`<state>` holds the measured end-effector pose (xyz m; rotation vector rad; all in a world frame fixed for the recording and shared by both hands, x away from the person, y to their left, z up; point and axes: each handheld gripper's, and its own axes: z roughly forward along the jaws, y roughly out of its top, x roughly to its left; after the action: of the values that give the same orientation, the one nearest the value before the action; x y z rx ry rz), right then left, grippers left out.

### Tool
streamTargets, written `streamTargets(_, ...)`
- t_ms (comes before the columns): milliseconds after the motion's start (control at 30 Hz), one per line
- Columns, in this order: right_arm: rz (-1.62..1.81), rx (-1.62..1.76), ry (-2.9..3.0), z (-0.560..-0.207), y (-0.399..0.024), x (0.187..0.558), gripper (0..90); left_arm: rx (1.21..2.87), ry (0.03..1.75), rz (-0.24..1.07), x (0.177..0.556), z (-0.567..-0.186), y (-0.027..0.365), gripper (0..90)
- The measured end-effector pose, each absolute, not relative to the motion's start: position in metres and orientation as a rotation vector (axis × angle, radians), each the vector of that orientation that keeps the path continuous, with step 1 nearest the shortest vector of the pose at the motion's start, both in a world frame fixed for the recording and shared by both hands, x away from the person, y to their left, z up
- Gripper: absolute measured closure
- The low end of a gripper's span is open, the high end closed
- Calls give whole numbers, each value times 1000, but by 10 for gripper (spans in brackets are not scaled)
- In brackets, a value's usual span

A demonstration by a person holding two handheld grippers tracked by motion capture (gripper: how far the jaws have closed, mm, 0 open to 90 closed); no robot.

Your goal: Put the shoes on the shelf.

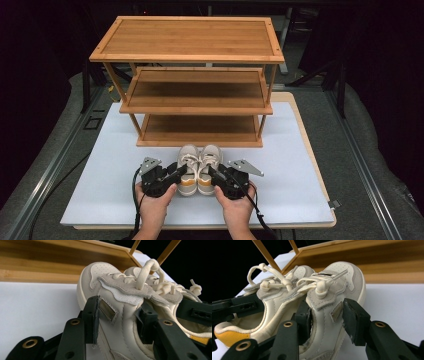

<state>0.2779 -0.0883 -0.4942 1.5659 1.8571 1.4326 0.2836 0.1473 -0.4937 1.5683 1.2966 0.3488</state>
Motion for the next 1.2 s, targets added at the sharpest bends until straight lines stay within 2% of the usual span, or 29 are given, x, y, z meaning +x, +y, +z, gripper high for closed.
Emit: streamTargets(1200,1478,1437,1813,-421,-84,284,591,1534,1209,437,288,-421,152,592)
